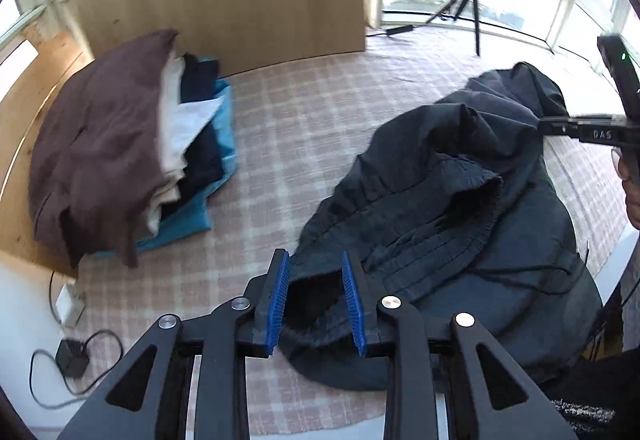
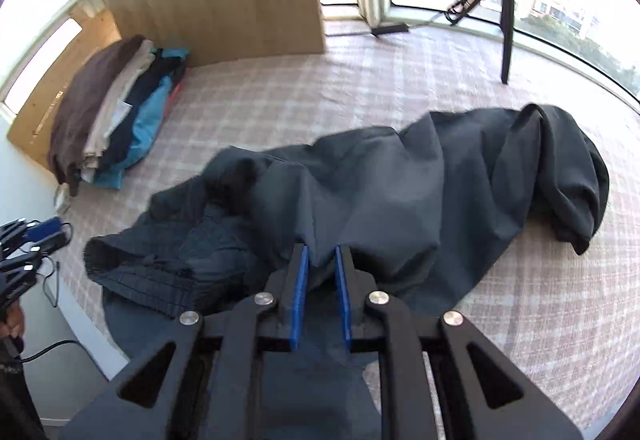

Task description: Fold clothes

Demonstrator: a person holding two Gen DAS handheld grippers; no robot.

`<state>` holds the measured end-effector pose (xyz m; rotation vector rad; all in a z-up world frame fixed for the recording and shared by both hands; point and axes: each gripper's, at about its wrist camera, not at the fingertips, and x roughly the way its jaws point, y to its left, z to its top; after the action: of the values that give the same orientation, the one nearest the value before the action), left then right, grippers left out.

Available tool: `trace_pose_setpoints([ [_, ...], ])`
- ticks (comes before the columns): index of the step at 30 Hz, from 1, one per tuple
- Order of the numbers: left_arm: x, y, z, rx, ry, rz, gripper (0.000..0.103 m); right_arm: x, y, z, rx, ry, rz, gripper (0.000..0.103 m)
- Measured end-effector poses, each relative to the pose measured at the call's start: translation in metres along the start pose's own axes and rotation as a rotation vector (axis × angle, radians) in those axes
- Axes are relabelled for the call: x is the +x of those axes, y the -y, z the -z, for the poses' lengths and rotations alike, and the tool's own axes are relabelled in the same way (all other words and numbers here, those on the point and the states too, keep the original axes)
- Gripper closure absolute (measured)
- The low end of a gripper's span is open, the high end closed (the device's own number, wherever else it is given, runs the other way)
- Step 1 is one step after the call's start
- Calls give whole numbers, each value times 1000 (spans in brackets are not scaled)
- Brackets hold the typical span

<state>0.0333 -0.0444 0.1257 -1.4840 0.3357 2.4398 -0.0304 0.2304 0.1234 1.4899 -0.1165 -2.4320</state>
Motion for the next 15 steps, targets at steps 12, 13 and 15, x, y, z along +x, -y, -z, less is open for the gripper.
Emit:
trace_pose_setpoints([
  [12,69,5,22,-7,-137,76,77,107,-118,-1,-540,-209,150,67],
  [13,66,5,21,-8,-129,81,77,113,-117,-4,-537,-222,157,76],
  [15,61,5,20,-10,-112,91,77,110,-107,-20,-437,-207,98,96],
])
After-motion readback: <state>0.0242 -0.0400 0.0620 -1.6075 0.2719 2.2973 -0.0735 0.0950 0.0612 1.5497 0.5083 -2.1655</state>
